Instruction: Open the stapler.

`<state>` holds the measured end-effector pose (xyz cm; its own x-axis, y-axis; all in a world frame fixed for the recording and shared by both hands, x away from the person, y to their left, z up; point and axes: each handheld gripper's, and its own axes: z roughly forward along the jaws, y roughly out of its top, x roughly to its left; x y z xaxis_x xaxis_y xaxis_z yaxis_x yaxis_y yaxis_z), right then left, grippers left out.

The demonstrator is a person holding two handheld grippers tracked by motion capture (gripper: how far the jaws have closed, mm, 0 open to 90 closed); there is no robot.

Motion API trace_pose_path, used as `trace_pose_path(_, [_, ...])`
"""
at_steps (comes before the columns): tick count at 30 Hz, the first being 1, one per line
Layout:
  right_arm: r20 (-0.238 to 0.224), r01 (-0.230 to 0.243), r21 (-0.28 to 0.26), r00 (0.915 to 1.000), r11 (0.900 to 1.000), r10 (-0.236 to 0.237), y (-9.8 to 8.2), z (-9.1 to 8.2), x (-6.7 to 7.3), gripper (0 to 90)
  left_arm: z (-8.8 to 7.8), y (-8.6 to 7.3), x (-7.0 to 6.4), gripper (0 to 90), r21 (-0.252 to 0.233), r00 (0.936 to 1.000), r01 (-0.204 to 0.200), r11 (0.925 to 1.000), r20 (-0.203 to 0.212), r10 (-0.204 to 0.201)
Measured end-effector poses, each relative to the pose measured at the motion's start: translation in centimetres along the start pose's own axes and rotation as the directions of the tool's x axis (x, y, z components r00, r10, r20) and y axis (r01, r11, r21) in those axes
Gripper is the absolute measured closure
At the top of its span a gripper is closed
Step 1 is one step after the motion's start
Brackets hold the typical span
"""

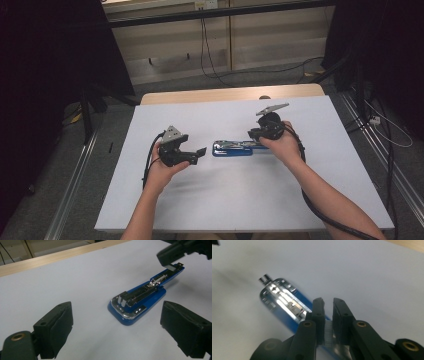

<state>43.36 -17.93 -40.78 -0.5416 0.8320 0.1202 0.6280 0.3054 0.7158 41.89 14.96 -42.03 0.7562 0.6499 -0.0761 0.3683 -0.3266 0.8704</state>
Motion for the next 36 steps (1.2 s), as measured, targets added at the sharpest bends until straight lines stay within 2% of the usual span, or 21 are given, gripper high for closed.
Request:
trace_pose_path(7, [-0.072,0.048,0.024,0.9963,0.999,-0.047,-3.3,-1.4,1.8,80.6,-0.2,0.0,-0.1,11.3,0.006,0.9999,-0.008,0.9999,-0.007,0.008])
trace_pose_path(8, [-0.09,0.055,0.039,0.9946,0.998,-0.051,-4.3,-1.4,2.1,80.6,-0.2,0.0,-0.1,11.3,0.009,0.9999,-0.01,0.9999,-0.008,0.01])
trace_pose_path(15, [-0.089,0.085,0.073,0.993,0.994,-0.078,-6.3,-0.7,2.4,80.6,-0.2,0.0,-0.2,11.2,0.019,0.9999,-0.013,0.9997,-0.007,0.013])
trace_pose_path(18, [-0.093,0.081,0.082,0.9929,0.993,-0.073,-6.9,-0.5,2.4,80.6,-0.1,-0.1,-0.3,11.2,0.023,0.9998,-0.017,0.9996,-0.004,0.017])
trace_pose_path(25, [-0.09,0.103,0.081,0.9914,0.991,-0.095,-7.2,-0.3,2.5,79.4,-0.2,-0.1,-0.3,10.9,0.024,0.9999,-0.015,0.9996,-0.005,0.015])
trace_pose_path(32, [-0.08,0.09,0.07,0.9932,0.993,-0.084,-7.3,-0.4,2.3,71.1,-0.2,-0.2,-0.2,10.9,0.028,0.9998,-0.02,0.9994,-0.008,0.021])
trace_pose_path(36, [-0.072,0.091,0.058,0.9936,0.994,-0.086,-7.5,-1.1,2.2,69.4,-0.3,-0.3,-0.2,10.9,0.03,0.9998,-0.014,0.9994,-0.012,0.015])
